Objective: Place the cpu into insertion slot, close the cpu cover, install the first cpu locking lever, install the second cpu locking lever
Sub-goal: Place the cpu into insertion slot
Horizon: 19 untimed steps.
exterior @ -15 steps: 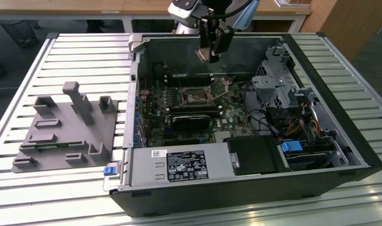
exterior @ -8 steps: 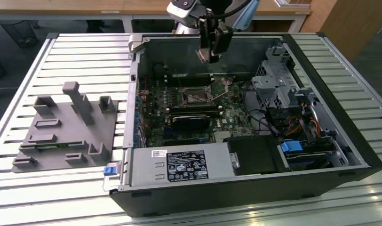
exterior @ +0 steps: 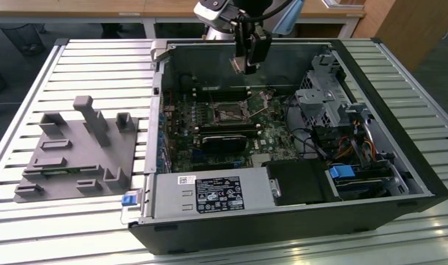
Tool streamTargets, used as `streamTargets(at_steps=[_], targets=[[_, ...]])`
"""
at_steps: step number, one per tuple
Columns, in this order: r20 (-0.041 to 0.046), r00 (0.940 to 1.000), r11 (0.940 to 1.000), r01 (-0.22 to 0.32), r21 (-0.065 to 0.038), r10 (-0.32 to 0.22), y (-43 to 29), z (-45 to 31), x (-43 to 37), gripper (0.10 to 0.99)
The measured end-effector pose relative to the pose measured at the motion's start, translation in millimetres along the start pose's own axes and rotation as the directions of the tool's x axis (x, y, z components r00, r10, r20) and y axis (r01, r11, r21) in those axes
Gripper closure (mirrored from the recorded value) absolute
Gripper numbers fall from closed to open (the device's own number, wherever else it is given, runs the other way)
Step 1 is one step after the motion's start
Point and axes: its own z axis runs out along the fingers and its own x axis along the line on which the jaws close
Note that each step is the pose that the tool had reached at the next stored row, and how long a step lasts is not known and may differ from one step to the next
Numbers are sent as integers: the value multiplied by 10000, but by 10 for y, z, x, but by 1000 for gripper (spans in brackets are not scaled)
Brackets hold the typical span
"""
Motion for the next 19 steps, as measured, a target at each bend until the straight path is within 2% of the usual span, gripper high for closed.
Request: streamTargets(at_steps=[9, 19], targets=[[42, 9989, 9989, -472, -11, 473, 0, 4, 0, 545], [88, 9949, 9950, -1001, -25, 1001, -1, 9, 0, 545]])
